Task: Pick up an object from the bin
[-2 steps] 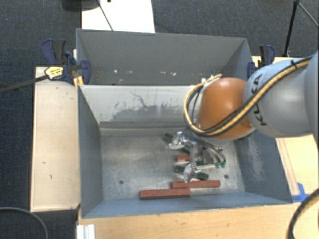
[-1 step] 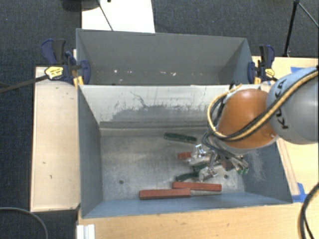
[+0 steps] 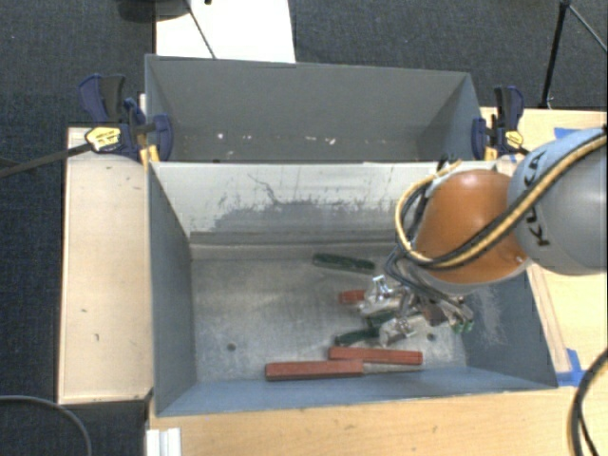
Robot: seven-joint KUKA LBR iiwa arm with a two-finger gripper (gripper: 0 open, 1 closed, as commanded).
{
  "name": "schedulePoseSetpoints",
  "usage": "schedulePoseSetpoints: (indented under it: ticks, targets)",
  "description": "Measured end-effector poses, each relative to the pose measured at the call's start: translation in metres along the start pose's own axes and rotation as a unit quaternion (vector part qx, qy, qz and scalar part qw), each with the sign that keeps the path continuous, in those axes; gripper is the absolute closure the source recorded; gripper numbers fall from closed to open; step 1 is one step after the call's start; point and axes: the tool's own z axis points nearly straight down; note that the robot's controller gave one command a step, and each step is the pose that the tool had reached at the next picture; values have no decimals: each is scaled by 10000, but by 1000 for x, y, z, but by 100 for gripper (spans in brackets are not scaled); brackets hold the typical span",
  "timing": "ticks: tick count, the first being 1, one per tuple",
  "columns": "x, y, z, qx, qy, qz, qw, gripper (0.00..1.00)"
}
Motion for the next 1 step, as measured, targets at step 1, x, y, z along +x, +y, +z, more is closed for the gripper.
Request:
schedulePoseSetpoints:
  ticks: [1]
  targets:
    - [-1, 6, -195, 3, -10, 215, 9998, 100]
